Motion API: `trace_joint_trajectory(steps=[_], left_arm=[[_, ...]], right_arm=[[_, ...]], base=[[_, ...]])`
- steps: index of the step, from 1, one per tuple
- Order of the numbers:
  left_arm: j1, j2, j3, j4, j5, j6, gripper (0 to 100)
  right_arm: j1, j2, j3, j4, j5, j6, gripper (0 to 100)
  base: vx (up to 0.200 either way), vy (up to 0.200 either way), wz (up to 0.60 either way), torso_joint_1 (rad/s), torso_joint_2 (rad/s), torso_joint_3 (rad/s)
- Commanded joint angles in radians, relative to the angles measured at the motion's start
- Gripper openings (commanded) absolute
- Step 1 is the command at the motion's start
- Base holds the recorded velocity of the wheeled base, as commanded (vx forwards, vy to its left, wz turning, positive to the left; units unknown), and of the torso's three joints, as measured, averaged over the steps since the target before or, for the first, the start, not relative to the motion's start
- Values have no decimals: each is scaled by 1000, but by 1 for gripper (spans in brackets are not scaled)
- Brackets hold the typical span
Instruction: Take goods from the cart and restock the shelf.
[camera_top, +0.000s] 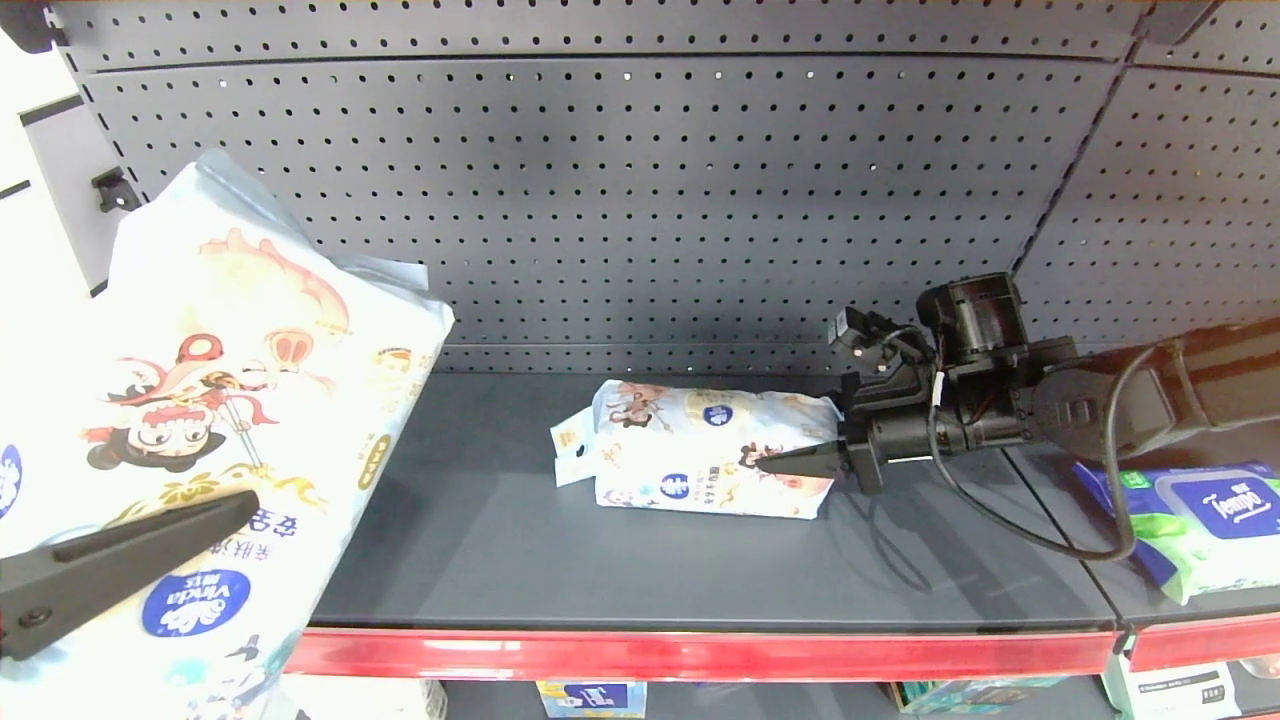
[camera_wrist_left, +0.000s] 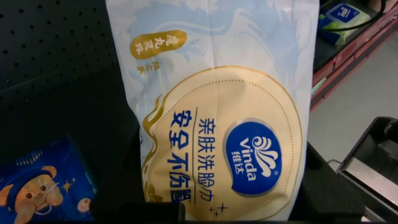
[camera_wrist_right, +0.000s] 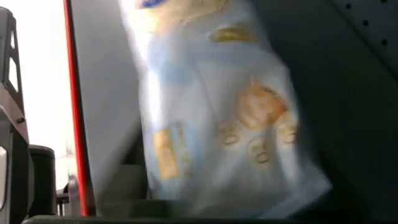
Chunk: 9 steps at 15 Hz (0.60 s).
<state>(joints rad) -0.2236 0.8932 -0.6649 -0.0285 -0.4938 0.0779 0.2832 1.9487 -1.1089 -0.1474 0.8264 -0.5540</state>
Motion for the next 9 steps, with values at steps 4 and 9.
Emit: trace_joint_trajectory(steps=[4, 9], left_arm=[[0, -2, -4, -1, 0, 0, 0], [0, -2, -1, -1, -8, 0, 0]], right_arm=[[5, -39, 23, 0, 13, -12, 0], [53, -212, 278, -1, -4, -49, 0]], base=[[0, 0, 0, 0, 0, 0], [0, 0, 0, 0, 0, 0]])
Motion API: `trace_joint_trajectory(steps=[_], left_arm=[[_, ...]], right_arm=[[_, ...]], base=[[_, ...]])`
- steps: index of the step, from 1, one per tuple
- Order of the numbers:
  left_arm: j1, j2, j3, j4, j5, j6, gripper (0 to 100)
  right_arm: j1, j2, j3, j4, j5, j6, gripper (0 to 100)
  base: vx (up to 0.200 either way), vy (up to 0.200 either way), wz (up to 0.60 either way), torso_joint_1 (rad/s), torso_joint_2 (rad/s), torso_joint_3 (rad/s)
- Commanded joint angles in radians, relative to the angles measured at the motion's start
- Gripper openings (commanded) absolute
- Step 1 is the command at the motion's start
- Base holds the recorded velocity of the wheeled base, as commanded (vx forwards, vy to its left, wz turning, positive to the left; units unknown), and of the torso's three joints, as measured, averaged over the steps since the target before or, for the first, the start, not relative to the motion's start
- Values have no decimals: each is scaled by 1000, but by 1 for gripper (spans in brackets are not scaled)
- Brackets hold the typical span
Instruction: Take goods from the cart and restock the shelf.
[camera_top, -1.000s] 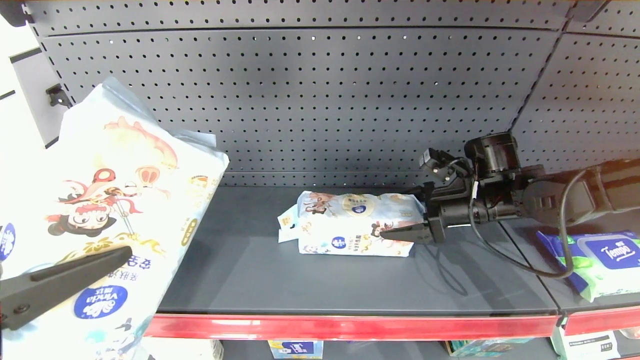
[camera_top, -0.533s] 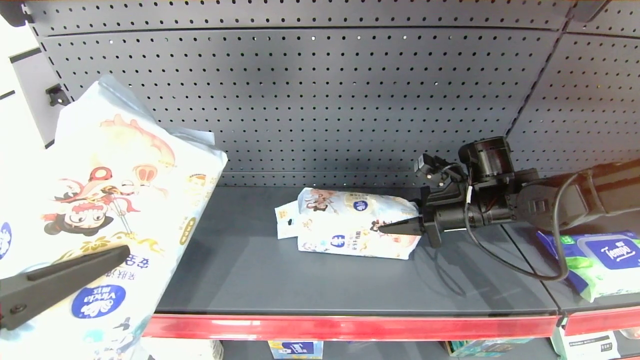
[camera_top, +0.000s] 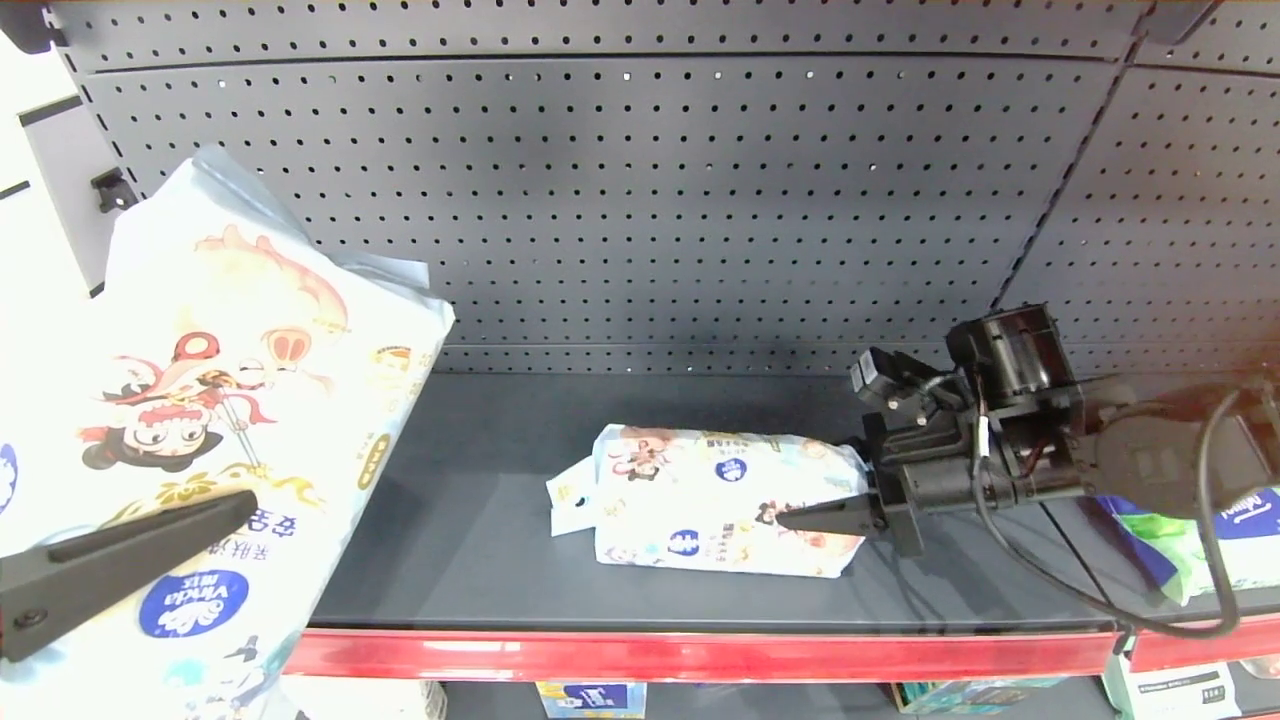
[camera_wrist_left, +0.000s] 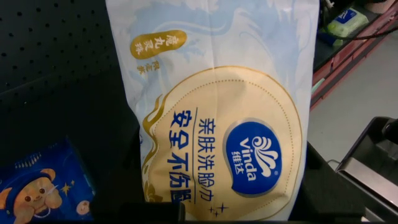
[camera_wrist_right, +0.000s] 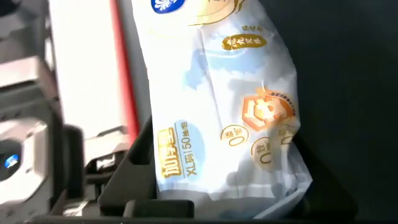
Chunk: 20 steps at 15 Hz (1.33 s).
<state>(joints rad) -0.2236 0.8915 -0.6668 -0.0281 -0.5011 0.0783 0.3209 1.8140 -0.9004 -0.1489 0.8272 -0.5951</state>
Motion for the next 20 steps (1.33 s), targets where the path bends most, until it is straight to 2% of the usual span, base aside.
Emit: trace_joint_trajectory(steps=[1, 6, 15, 16, 20], left_arm=[[0, 0, 1, -1, -1, 0, 0], [0, -22, 7, -1, -1, -5, 0], [0, -20, 10, 0, -2, -5, 0], [0, -20, 10, 0, -1, -5, 0], [0, -14, 6, -1, -4, -5, 0]], right_arm=[[20, -96, 107, 0, -22, -20, 0], [50, -121, 152, 2, -23, -32, 0], [49, -121, 172, 2, -23, -32, 0], [50, -122, 172, 0, -23, -22, 100], [23, -170, 173, 2, -25, -15, 100]], base=[[0, 0, 0, 0, 0, 0], [0, 0, 0, 0, 0, 0], [0, 0, 0, 0, 0, 0], [0, 0, 0, 0, 0, 0], [0, 0, 0, 0, 0, 0]])
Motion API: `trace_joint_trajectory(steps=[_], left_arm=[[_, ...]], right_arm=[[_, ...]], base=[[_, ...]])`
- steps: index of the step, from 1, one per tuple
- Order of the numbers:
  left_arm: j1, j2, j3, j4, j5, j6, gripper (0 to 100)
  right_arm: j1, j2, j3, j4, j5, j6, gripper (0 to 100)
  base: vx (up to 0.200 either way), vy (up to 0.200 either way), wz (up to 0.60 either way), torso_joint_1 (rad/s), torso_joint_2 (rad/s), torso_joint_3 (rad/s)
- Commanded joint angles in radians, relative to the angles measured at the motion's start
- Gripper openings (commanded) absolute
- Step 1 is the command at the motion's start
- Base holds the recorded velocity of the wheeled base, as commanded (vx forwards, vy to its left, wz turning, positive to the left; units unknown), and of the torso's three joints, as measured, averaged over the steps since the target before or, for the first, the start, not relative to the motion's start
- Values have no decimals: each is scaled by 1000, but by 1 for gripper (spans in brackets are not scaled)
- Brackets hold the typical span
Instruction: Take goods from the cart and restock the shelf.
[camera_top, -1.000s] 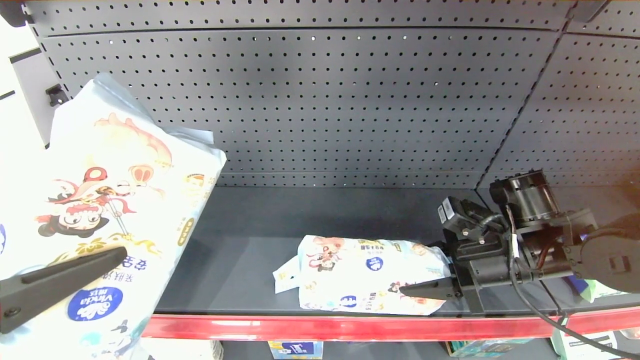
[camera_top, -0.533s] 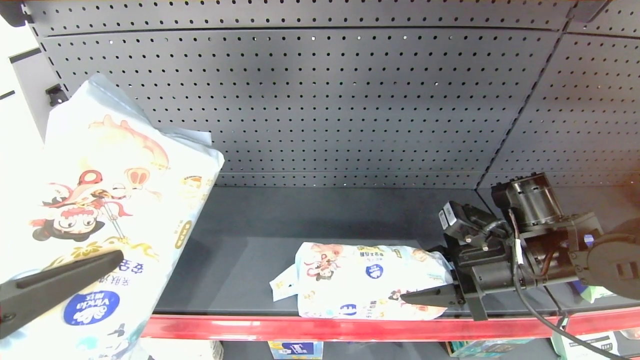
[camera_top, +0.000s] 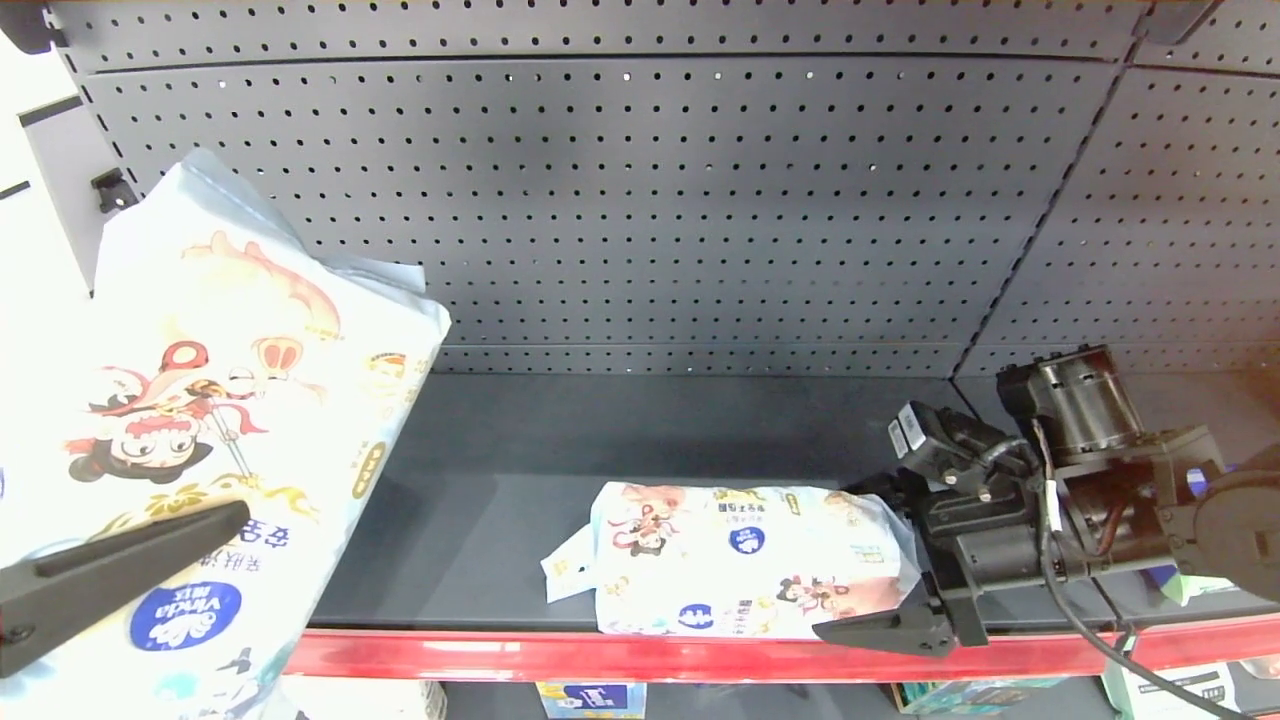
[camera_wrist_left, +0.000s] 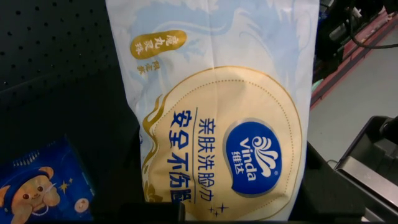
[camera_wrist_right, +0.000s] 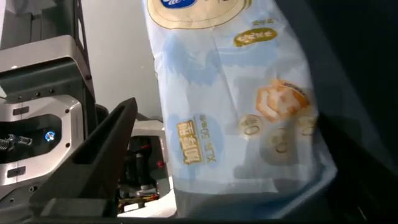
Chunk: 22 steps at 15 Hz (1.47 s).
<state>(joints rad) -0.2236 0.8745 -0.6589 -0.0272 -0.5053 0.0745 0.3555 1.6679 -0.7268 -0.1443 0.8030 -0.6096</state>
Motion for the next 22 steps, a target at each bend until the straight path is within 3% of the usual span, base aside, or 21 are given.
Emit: trace_joint_trajectory(steps=[1, 4, 7, 8, 10, 12, 13, 14, 15, 17, 20, 22], left_arm=[[0, 5, -5, 0, -1, 1, 0], [-2, 52, -30, -3, -1, 16, 0], [-2, 152, -80, -3, -4, 100, 0], [-5, 207, -103, -3, -27, 142, 0], [-11, 274, -134, -3, -71, 182, 0], [-40, 396, -202, -2, -96, 242, 0], [-40, 396, -202, -2, -96, 242, 0], [-56, 474, -255, -3, -117, 277, 0], [-56, 541, -306, -3, -137, 318, 0], [-57, 630, -386, -3, -180, 360, 0], [-83, 736, -487, -2, -200, 370, 0], [-92, 801, -551, -2, -213, 413, 0]], right_arm=[[-29, -39, 1, -3, -1, -1, 100], [-130, -169, 56, -3, -1, -1, 100], [-273, -415, 182, -3, -2, 40, 100], [-365, -553, 234, -3, -2, 83, 100], [-483, -729, 296, 2, -2, 171, 100], [-616, -1048, 362, 8, -31, 458, 100], [-616, -1048, 362, 8, -31, 458, 100], [-641, -1209, 406, 8, -111, 633, 100], [-641, -1289, 437, 9, -180, 686, 100], [-641, -1361, 475, 8, -217, 692, 100], [-642, -1419, 511, 9, -268, 692, 100], [-644, -1435, 512, 9, -288, 692, 100]], base=[[0, 0, 0, 0, 0, 0], [0, 0, 0, 0, 0, 0], [0, 0, 0, 0, 0, 0], [0, 0, 0, 0, 0, 0], [0, 0, 0, 0, 0, 0], [0, 0, 0, 0, 0, 0], [0, 0, 0, 0, 0, 0], [0, 0, 0, 0, 0, 0], [0, 0, 0, 0, 0, 0], [0, 0, 0, 0, 0, 0], [0, 0, 0, 0, 0, 0], [0, 0, 0, 0, 0, 0]])
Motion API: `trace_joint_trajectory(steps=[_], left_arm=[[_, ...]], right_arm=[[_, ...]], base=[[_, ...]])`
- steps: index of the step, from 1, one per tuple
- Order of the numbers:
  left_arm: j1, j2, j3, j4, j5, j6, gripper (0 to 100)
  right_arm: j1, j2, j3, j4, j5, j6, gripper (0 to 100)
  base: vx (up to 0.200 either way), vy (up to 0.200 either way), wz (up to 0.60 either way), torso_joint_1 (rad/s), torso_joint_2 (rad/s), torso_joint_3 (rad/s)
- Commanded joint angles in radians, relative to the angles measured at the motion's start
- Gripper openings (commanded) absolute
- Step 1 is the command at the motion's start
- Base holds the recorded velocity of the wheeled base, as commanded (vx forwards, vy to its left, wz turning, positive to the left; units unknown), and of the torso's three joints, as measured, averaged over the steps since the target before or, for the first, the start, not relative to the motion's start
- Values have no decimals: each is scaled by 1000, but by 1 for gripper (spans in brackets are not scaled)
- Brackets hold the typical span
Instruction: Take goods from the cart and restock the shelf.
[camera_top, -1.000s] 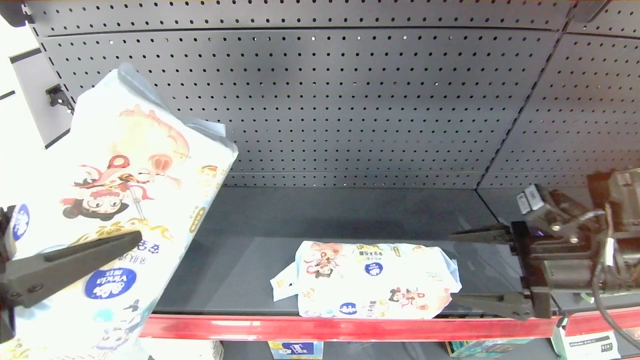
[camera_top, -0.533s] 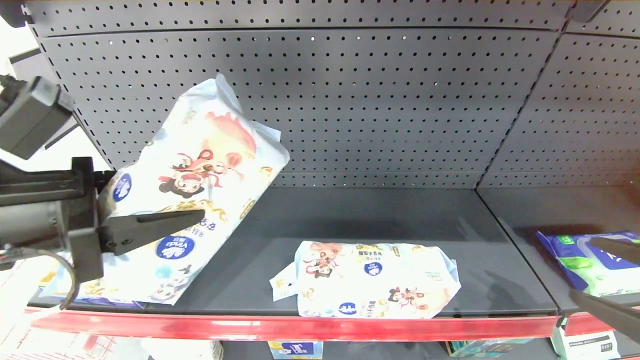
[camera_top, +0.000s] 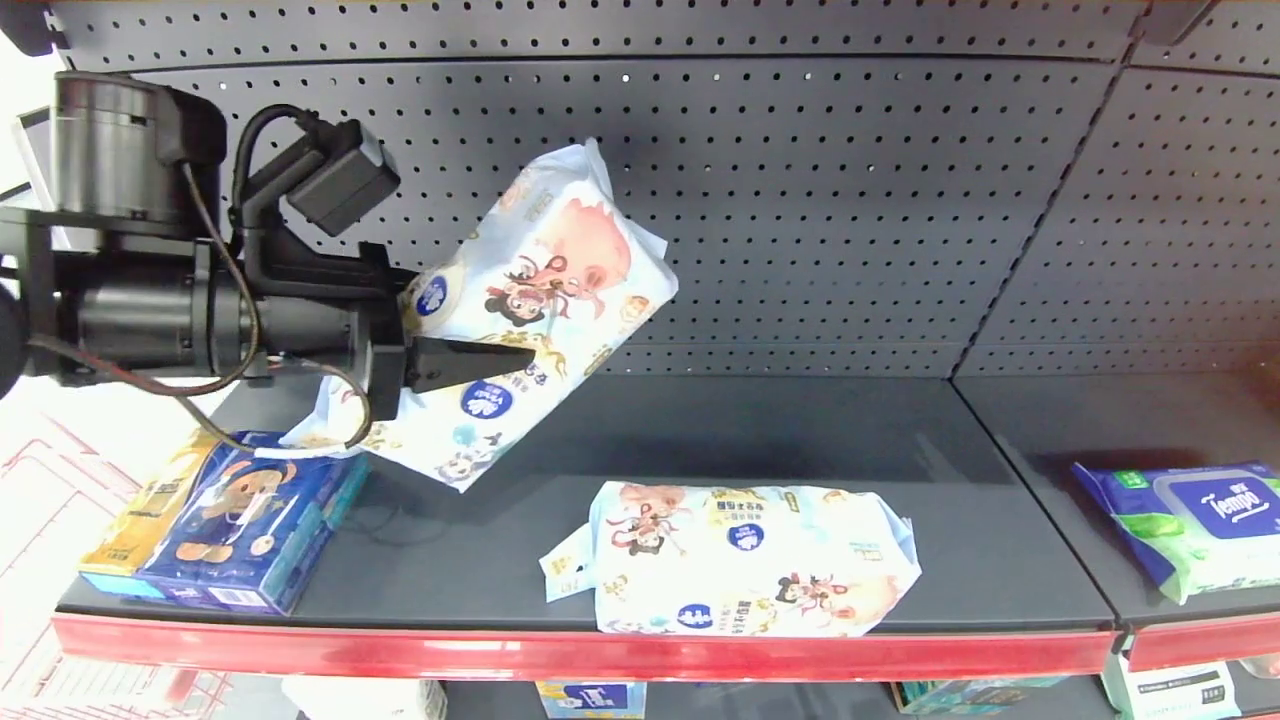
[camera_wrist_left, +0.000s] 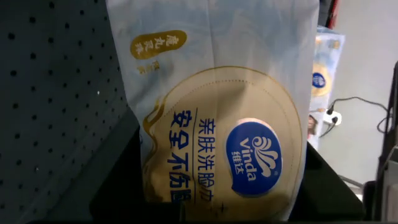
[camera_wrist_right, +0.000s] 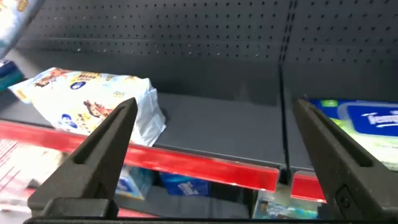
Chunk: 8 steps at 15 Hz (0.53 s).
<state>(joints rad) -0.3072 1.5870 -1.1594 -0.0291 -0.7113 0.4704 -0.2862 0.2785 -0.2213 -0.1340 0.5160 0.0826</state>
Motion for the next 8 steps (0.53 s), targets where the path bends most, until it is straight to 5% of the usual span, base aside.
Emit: trace_joint_trajectory(steps=[1, 5, 8], left_arm=[[-9, 122, -79, 2, -13, 40, 0], [-15, 241, -172, 2, -39, 128, 0], [-29, 314, -218, 0, -40, 162, 0]], right_arm=[[-2, -58, 8, -1, -8, 0, 100], [-4, -139, 46, 1, -8, -3, 100], [-25, -140, 48, 1, -8, -4, 100]], base=[[0, 0, 0, 0, 0, 0], [0, 0, 0, 0, 0, 0], [0, 0, 0, 0, 0, 0]])
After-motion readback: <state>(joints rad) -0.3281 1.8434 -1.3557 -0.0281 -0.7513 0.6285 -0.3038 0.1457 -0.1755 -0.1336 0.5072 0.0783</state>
